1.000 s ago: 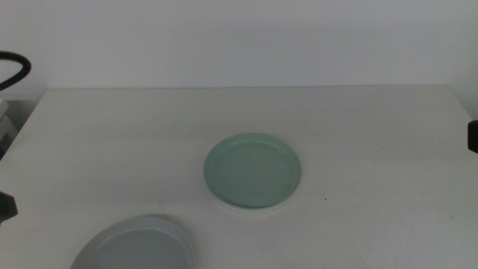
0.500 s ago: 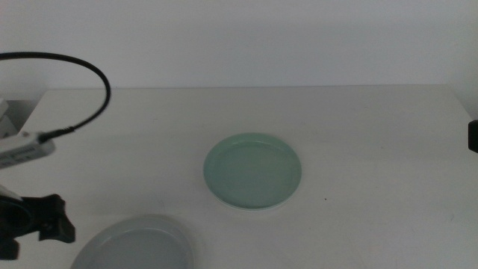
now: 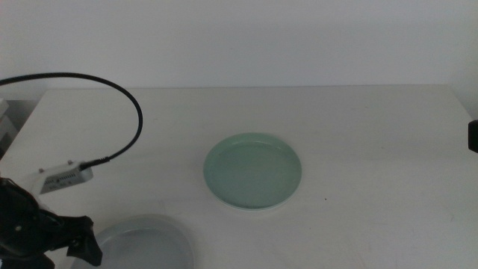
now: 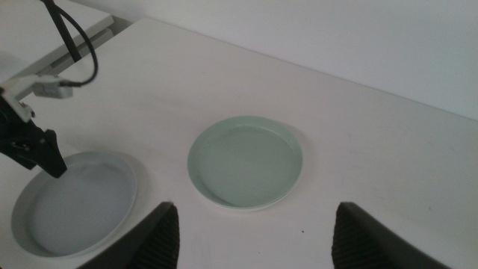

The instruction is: Stack the three bowls on top of each other.

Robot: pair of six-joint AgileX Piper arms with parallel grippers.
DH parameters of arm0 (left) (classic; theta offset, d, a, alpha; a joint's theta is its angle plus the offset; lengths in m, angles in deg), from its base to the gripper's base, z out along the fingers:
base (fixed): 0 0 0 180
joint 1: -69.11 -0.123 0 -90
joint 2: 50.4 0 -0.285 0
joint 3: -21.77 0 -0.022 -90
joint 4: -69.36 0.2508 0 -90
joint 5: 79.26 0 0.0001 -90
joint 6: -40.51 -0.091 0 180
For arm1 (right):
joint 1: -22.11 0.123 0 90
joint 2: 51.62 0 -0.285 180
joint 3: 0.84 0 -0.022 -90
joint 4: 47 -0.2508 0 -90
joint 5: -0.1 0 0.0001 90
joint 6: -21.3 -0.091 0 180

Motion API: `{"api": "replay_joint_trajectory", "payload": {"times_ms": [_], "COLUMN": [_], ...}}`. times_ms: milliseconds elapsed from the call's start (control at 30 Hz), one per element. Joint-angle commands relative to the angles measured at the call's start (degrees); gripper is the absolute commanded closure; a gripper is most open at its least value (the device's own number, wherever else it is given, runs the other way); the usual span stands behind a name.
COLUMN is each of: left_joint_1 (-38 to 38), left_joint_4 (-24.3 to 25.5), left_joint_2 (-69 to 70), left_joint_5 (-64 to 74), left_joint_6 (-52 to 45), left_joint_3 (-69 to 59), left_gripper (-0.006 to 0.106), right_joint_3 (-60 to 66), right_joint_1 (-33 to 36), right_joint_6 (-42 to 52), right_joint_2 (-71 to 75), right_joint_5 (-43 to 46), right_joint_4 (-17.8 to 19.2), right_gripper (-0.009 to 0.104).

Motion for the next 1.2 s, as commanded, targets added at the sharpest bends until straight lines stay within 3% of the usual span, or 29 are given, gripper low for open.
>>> {"api": "replay_joint_trajectory", "payload": {"times_ms": [0, 133, 233, 400, 467, 900, 1167], "left_joint_1": [0.01, 0.01, 0.01, 0.01, 0.01, 0.59, 11.68], "left_joint_4": [-1.71, -2.15, -2.86, -2.60, -2.02, -2.01, 2.17], "left_joint_2": [-0.57, -3.25, -4.46, -4.68, -4.68, 5.26, 0.35], "left_joint_5": [0.02, 0.53, 0.76, 0.85, 0.85, 11.94, 14.71], "left_joint_6": [-0.34, -0.34, -0.34, -0.13, 0.26, 5.70, 13.02], "left_joint_3": [1.35, 1.35, 1.35, 1.35, 1.35, 12.00, 29.60], "left_gripper": [-0.001, 0.014, 0.037, 0.089, 0.100, 0.100, 0.100], "right_joint_3": [-1.18, -1.18, -1.18, -1.18, -1.18, -1.18, -1.18], "right_joint_1": [-0.45, -0.45, -0.44, -0.44, -0.44, -0.44, -0.44], "right_joint_6": [0.26, 0.26, 0.26, 0.26, 0.26, 0.26, 0.26], "right_joint_2": [-0.06, -0.06, -0.06, -0.06, -0.06, -0.06, -0.06], "right_joint_5": [4.04, 4.04, 3.99, 3.99, 3.99, 3.99, 3.99], "right_joint_4": [-0.45, -0.45, -0.45, -0.45, -0.45, -0.45, -0.50], "right_gripper": [0.043, 0.043, 0.043, 0.043, 0.043, 0.043, 0.043]}}
